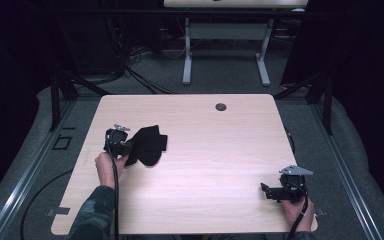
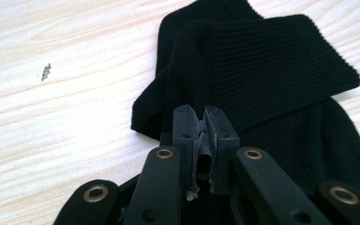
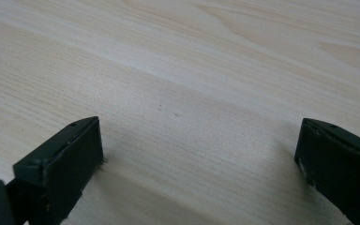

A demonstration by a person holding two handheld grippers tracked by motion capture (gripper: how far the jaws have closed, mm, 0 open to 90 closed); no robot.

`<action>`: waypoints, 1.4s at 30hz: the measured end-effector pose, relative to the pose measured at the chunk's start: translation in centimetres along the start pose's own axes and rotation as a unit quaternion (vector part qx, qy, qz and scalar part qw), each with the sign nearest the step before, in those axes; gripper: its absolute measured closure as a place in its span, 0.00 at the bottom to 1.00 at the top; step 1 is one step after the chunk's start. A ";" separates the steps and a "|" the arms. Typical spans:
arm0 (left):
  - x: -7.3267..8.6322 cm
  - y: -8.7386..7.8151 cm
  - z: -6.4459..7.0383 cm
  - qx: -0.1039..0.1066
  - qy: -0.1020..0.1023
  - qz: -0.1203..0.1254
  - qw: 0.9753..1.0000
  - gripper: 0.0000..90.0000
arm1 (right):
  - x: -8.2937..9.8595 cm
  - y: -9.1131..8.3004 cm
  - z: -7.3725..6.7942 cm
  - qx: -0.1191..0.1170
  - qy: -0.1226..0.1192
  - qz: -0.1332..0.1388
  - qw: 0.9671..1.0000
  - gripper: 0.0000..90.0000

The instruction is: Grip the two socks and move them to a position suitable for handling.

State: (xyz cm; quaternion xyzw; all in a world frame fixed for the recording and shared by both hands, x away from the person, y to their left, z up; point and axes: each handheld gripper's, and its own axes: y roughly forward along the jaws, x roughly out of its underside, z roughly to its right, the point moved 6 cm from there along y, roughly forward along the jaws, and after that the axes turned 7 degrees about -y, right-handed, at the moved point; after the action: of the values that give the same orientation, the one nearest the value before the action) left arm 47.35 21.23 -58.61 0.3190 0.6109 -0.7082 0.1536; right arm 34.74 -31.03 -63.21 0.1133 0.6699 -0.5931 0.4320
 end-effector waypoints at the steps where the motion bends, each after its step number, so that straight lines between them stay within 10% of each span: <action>1: 0.0 -0.2 0.1 0.003 -0.001 0.002 1.000 0.94 | 0.0 0.0 0.0 0.001 -0.001 -0.001 1.000 0.01; 27: -2.1 -5.7 2.5 0.042 0.030 0.058 0.997 0.94 | 0.0 0.0 0.0 0.000 0.000 0.000 1.000 0.01; 42: -3.9 -10.4 7.1 0.083 0.078 0.103 0.988 0.95 | 0.0 0.0 0.0 0.002 -0.001 -0.002 1.000 0.01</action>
State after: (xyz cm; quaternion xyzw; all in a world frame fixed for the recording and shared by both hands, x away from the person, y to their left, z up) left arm 42.08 15.90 -47.73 0.4460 0.5236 -0.7101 0.1505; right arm 34.74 -31.07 -63.21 0.1123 0.6686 -0.5951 0.4315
